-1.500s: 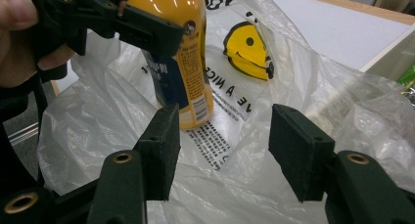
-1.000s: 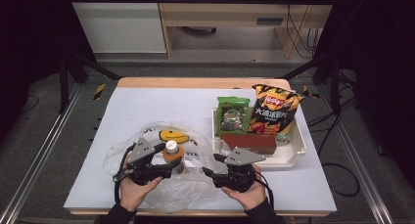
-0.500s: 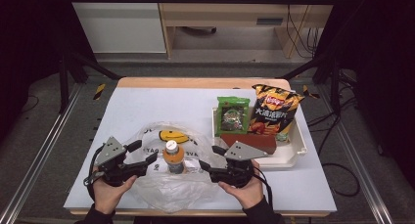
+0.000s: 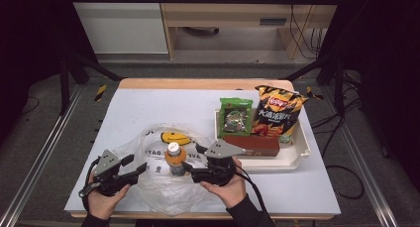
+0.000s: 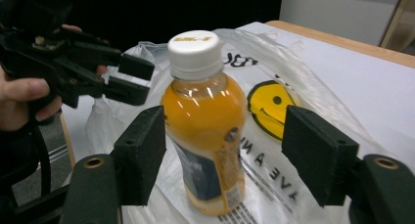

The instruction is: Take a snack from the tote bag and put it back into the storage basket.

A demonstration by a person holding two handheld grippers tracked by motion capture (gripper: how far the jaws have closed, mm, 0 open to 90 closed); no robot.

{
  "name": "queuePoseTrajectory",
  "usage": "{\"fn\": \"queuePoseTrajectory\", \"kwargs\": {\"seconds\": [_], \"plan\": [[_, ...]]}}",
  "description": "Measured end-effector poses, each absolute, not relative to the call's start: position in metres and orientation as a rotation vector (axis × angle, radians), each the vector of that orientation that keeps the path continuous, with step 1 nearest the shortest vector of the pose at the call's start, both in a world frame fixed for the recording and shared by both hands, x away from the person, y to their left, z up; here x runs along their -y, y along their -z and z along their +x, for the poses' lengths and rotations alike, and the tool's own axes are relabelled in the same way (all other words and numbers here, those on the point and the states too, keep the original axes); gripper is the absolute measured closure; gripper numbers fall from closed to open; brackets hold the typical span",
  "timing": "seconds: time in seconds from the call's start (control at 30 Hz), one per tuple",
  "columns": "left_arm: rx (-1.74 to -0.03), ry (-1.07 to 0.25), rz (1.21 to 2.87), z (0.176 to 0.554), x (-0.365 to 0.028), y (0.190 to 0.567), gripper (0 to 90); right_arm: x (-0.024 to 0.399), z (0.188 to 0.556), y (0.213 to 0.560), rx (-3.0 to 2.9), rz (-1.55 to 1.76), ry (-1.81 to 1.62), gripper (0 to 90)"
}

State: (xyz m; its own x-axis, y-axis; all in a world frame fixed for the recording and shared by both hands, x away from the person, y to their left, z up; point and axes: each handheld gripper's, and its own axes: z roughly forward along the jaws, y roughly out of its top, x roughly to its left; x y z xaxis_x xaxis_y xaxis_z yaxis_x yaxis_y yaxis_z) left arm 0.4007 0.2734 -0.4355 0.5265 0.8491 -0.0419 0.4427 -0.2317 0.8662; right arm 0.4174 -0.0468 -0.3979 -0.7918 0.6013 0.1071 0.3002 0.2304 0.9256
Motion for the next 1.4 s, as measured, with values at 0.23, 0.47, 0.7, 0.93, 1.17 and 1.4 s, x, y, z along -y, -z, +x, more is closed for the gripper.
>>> {"fn": "queuePoseTrajectory", "kwargs": {"seconds": [0.23, 0.47, 0.7, 0.93, 1.17, 1.4], "plan": [[-1.077, -0.557, 1.893, 0.403, -0.272, 0.448, 40.7, 0.022, 0.424, 0.410, -2.257, 0.842, -1.579, 26.9], [-1.088, -0.563, 1.891, 0.404, -0.275, 0.451, 40.2, 0.009, 0.431, 0.417, -2.272, 0.852, -1.559, 26.5], [-1.095, -0.561, 1.887, 0.404, -0.278, 0.452, 39.9, -0.002, 0.437, 0.423, -2.279, 0.872, -1.547, 25.8], [-1.096, -0.561, 1.889, 0.405, -0.278, 0.453, 39.9, -0.008, 0.440, 0.428, -2.282, 0.879, -1.523, 29.2], [-1.093, -0.565, 1.884, 0.405, -0.280, 0.453, 39.4, -0.008, 0.439, 0.427, -2.286, 0.878, -1.512, 30.1], [-1.093, -0.569, 1.884, 0.405, -0.279, 0.453, 37.8, -0.006, 0.437, 0.421, -2.284, 0.874, -1.511, 30.2]]}}
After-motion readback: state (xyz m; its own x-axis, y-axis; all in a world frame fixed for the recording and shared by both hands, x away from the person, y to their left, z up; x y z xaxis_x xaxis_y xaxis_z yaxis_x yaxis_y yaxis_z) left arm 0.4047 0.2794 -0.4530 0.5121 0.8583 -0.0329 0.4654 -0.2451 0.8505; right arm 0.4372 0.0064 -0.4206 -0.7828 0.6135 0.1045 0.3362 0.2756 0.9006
